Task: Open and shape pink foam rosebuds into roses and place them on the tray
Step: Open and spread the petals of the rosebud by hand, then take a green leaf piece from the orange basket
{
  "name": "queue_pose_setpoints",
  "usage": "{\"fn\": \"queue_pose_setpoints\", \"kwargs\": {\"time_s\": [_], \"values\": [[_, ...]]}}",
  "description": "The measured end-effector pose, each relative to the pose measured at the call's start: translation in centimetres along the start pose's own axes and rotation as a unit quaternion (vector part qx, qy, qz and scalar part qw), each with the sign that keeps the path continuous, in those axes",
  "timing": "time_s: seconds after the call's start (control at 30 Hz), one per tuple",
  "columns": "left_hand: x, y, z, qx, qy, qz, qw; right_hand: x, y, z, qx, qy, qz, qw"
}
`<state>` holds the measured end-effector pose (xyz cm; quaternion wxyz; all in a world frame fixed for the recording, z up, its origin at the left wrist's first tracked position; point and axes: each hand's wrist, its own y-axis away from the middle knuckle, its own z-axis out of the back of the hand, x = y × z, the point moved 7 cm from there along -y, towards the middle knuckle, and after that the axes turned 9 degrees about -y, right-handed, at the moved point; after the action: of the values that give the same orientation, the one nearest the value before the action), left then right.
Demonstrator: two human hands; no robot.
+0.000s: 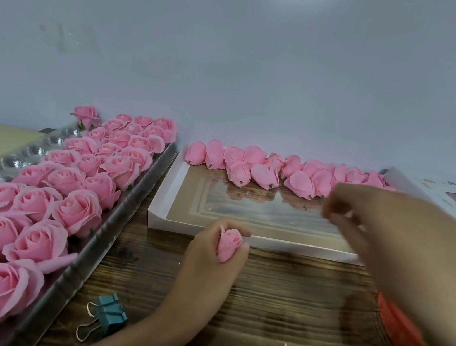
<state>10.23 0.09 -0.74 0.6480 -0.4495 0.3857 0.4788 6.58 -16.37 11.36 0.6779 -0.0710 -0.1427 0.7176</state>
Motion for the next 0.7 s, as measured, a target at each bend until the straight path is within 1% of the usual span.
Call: {"fn": "queue_pose_setpoints", "kwargs": {"time_s": [0.1, 0.13, 0.23, 0.3, 0.37, 0.5, 0.57, 0.7], "values": [[-0.3, 0.0, 0.4, -0.021, 0.014, -0.001, 1.000, -6.0, -0.6, -0.3, 0.057, 0.041, -0.070, 0.995], [-0.4, 0.1, 0.4, -0.024, 0.017, -0.002, 1.000, -8.1, -0.7, -0.7, 0.087, 0.057, -0.092, 0.990], [-0.7, 0.1, 0.6, -0.028, 0.031, -0.003, 0.999, -13.6, -0.1, -3.2, 0.216, 0.086, -0.155, 0.960], [-0.6, 0.1, 0.6, -0.029, 0.041, 0.005, 0.999, -15.7, 0.7, -5.3, 0.299, 0.075, -0.174, 0.935], [-0.4, 0.1, 0.7, -0.036, 0.056, 0.013, 0.998, -16.5, 0.9, -6.9, 0.356, 0.073, -0.178, 0.915], [-0.6, 0.2, 1.0, -0.039, 0.073, 0.007, 0.997, -16.2, 0.3, -8.7, 0.402, 0.053, -0.162, 0.900], [-0.6, 0.2, 1.2, -0.040, 0.075, 0.001, 0.996, -16.5, -0.1, -9.1, 0.400, 0.050, -0.158, 0.901], [-0.5, 0.0, 1.4, -0.048, 0.095, 0.012, 0.994, -17.8, -0.7, -9.2, 0.370, 0.049, -0.155, 0.915]]}}
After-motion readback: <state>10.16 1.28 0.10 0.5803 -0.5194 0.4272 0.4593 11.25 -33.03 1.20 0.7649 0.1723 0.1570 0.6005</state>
